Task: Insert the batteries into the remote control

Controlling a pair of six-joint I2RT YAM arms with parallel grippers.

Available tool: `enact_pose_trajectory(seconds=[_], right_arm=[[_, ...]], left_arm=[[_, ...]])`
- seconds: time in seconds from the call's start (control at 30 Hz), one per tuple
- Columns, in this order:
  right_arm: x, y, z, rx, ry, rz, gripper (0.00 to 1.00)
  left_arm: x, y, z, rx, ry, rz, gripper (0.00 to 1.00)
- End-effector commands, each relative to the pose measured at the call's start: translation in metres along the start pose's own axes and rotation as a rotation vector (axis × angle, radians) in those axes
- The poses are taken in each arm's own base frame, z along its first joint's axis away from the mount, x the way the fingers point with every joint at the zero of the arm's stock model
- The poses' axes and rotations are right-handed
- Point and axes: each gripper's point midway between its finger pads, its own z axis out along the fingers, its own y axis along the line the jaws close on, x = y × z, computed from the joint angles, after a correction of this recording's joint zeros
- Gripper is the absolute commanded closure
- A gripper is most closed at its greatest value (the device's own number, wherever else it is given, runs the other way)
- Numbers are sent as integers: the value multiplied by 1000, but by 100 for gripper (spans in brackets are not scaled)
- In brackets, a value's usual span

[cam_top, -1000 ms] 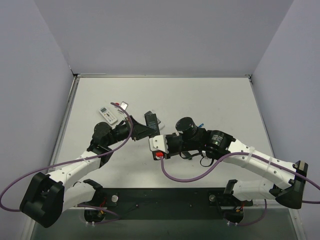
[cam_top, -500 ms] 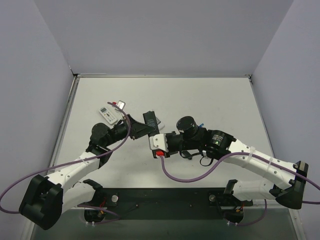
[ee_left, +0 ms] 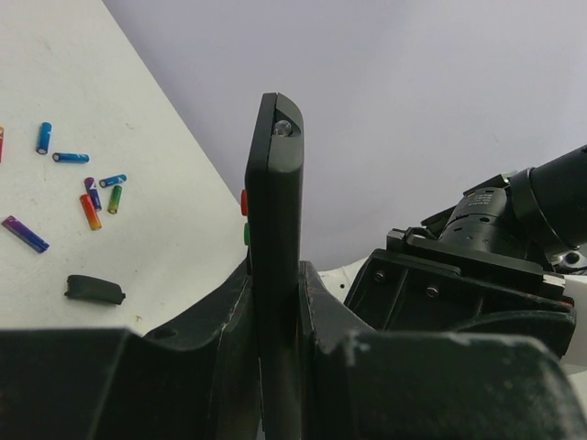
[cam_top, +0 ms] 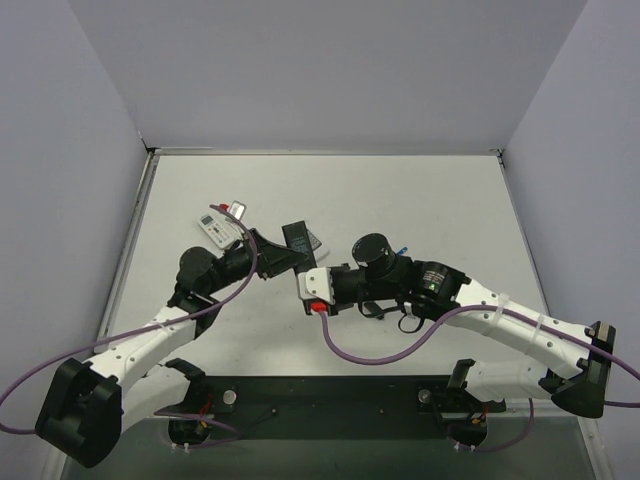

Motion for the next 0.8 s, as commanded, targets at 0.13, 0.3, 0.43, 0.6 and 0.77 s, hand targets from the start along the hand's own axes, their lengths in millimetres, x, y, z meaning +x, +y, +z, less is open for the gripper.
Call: enact_pose_trajectory(seconds=[0.13, 0.3, 0.43, 0.6, 0.77], right_arm=[[-10, 2, -7, 30, -55, 91, 57], [-25, -17, -23, 143, -122, 210, 41], [10, -56, -47, 400, -39, 441, 27], [92, -91, -96, 820, 201, 736, 4], [162, -93, -135, 1019, 365, 1041, 2]], left_arm=[[-5, 26, -11, -127, -60, 176, 100], [7, 59, -19, -214, -39, 187, 100], [13, 78, -27, -271, -40, 188, 100], [18, 83, -31, -278, -38, 183, 100], [22, 87, -34, -283, -32, 179, 100]])
